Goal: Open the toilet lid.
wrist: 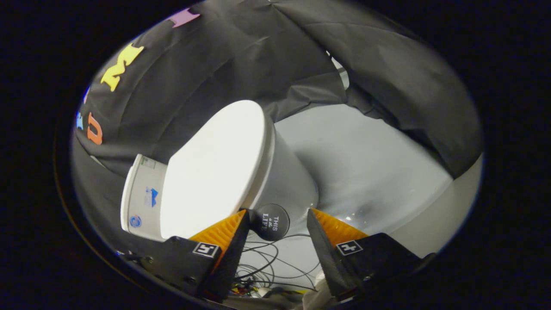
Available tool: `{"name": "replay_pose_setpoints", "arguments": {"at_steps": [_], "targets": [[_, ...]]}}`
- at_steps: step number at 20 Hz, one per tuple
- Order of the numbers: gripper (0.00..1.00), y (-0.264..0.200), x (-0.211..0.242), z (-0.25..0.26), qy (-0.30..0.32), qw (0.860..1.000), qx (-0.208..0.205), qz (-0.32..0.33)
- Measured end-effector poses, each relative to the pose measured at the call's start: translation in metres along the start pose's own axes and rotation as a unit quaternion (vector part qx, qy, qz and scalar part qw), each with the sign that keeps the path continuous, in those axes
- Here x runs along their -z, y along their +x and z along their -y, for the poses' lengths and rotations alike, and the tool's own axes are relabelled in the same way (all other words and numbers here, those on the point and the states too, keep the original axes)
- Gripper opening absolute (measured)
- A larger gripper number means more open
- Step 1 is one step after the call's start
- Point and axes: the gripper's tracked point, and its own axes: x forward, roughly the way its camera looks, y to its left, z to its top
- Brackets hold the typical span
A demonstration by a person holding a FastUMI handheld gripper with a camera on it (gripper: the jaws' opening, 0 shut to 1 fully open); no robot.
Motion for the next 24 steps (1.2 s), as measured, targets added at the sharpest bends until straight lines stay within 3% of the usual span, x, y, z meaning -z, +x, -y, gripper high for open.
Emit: {"name": "replay_pose_setpoints", "arguments": {"at_steps": [5,8,10,13,16,24], "targets": [[0.65,0.006,0.005,-0.011,0.045,0.997,-0.055,-0.025],[0.42,0.003,-0.007,-0.008,0.118,0.989,-0.087,-0.023],[0.28,-0.001,-0.010,-0.007,0.136,0.986,-0.096,-0.021],[0.24,-0.003,-0.012,-0.008,0.158,0.980,-0.116,-0.013],[0.14,-0.007,-0.015,-0.007,0.188,0.973,-0.130,-0.018],[0.07,-0.015,-0.019,-0.019,0.172,0.976,-0.135,-0.011]]}}
